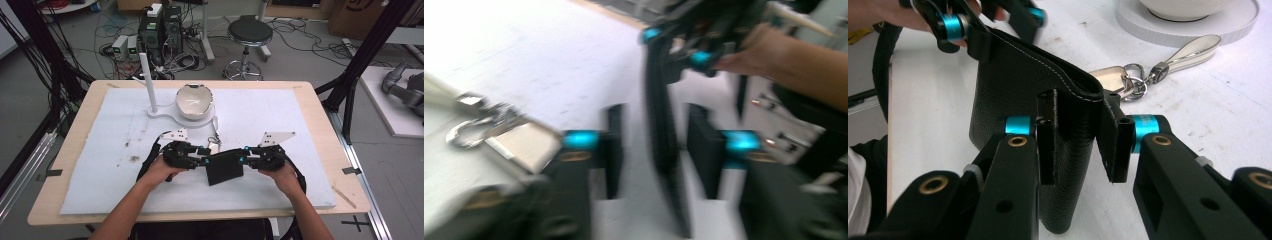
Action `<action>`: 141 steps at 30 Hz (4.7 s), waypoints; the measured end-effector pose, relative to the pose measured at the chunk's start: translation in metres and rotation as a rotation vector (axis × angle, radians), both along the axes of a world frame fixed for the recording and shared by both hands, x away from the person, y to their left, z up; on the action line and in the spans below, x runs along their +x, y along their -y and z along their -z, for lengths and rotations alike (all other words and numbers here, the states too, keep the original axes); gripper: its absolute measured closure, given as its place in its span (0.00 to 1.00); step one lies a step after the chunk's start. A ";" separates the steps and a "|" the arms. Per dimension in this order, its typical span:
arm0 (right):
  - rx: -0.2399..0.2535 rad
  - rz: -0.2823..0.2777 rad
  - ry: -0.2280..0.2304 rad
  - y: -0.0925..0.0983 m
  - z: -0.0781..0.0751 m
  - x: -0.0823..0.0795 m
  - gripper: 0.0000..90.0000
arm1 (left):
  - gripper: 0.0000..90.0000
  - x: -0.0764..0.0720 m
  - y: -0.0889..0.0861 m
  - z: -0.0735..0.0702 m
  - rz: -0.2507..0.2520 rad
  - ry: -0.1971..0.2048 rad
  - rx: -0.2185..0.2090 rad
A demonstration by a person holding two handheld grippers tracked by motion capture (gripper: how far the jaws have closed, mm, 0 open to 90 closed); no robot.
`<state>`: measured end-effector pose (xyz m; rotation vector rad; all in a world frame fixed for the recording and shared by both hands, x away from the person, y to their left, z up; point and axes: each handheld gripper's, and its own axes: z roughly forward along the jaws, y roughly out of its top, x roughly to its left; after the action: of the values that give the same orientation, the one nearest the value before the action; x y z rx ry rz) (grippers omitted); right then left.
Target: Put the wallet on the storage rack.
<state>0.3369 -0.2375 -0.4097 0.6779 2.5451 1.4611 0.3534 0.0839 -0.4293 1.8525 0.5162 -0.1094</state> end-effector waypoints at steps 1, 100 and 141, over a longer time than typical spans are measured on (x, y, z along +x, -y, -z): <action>-0.001 0.003 -0.002 0.000 0.000 0.000 0.82 | 0.53 0.000 0.000 0.000 0.000 0.000 0.000; -0.132 0.418 0.108 0.077 -0.007 0.005 0.29 | 0.73 0.122 -0.014 -0.095 -0.229 0.332 0.643; -0.142 0.415 0.086 0.079 -0.001 0.005 0.29 | 0.63 0.143 -0.021 -0.094 -0.187 0.459 0.727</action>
<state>0.3416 -0.3162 -0.4091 1.0182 2.2393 1.1346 0.4968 0.1044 -0.3349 2.4141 0.4267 0.6996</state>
